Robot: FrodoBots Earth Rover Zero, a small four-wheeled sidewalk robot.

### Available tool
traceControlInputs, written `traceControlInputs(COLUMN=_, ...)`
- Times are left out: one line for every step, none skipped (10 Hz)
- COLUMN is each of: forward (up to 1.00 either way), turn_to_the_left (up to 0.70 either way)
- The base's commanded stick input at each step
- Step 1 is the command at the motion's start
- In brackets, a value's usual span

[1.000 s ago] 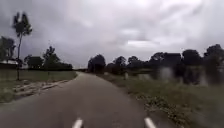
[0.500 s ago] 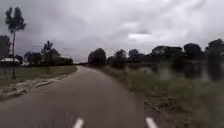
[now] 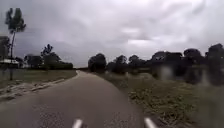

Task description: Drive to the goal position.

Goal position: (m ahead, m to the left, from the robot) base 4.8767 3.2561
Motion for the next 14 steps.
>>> traceControlInputs(forward=0.84, turn_to_the_left=0.33)
traceControlInputs(forward=0.84, turn_to_the_left=0.33)
traceControlInputs(forward=0.84, turn_to_the_left=0.33)
traceControlInputs(forward=0.84, turn_to_the_left=0.33)
traceControlInputs(forward=0.84, turn_to_the_left=0.33)
traceControlInputs(forward=0.84, turn_to_the_left=0.33)
traceControlInputs(forward=0.84, turn_to_the_left=0.33)
traceControlInputs(forward=0.84, turn_to_the_left=0.33)
traceControlInputs(forward=0.84, turn_to_the_left=0.33)
traceControlInputs(forward=0.84, turn_to_the_left=0.33)
traceControlInputs(forward=0.84, turn_to_the_left=0.31)
traceControlInputs(forward=0.84, turn_to_the_left=0.27)
traceControlInputs(forward=0.84, turn_to_the_left=0.23)
traceControlInputs(forward=0.84, turn_to_the_left=0.18)
